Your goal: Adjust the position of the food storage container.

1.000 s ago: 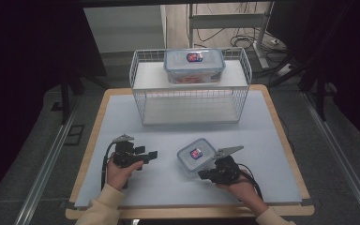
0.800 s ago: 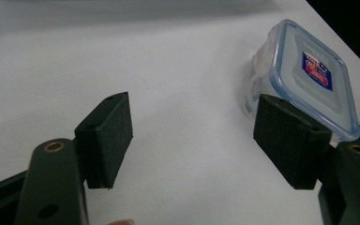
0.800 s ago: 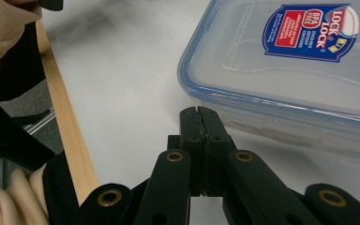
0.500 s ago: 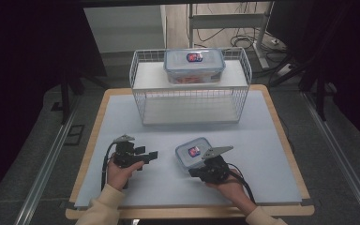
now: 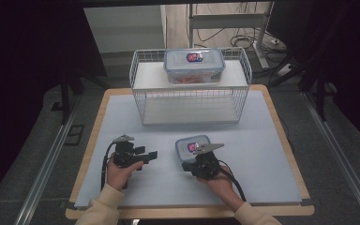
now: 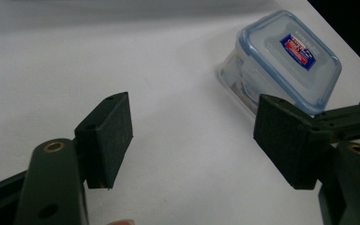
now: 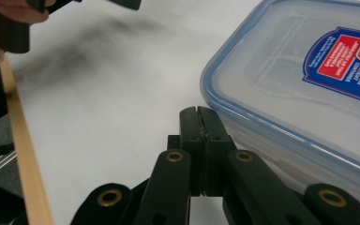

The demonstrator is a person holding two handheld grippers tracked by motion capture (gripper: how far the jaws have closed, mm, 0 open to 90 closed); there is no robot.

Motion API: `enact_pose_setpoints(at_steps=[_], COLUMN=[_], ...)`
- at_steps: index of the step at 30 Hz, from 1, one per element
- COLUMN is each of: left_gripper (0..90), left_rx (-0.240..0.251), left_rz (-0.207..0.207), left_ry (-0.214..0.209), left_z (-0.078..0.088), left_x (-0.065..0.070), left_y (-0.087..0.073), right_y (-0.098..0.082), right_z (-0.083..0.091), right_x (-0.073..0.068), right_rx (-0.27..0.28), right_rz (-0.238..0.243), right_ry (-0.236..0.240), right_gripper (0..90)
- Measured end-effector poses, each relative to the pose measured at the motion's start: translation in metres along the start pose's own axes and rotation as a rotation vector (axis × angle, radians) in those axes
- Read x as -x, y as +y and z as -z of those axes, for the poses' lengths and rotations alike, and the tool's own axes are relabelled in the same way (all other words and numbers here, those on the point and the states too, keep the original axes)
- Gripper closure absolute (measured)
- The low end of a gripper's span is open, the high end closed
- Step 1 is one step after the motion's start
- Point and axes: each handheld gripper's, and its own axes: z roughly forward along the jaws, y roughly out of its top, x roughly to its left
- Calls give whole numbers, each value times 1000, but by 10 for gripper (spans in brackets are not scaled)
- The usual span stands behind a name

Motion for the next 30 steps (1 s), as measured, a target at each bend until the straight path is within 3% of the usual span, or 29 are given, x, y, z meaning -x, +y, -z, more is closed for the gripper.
enact_pose_setpoints(at_steps=[11, 17, 21, 30], left_gripper=[277, 276, 276, 275], left_rx=[7, 9, 11, 7], left_rz=[6, 5, 5, 3], left_ry=[0, -1, 0, -3], left_z=[1, 1, 2, 1], left_x=[0, 0, 0, 2], left_y=[0, 0, 0, 0], right_y=[7, 6, 2, -16], right_z=[-8, -7, 0, 26], right_x=[5, 6, 5, 15], right_rx=[25, 24, 15, -4], right_rz=[-10, -6, 19, 16], right_ry=[-39, -32, -22, -31], right_gripper=[894, 895, 895, 894])
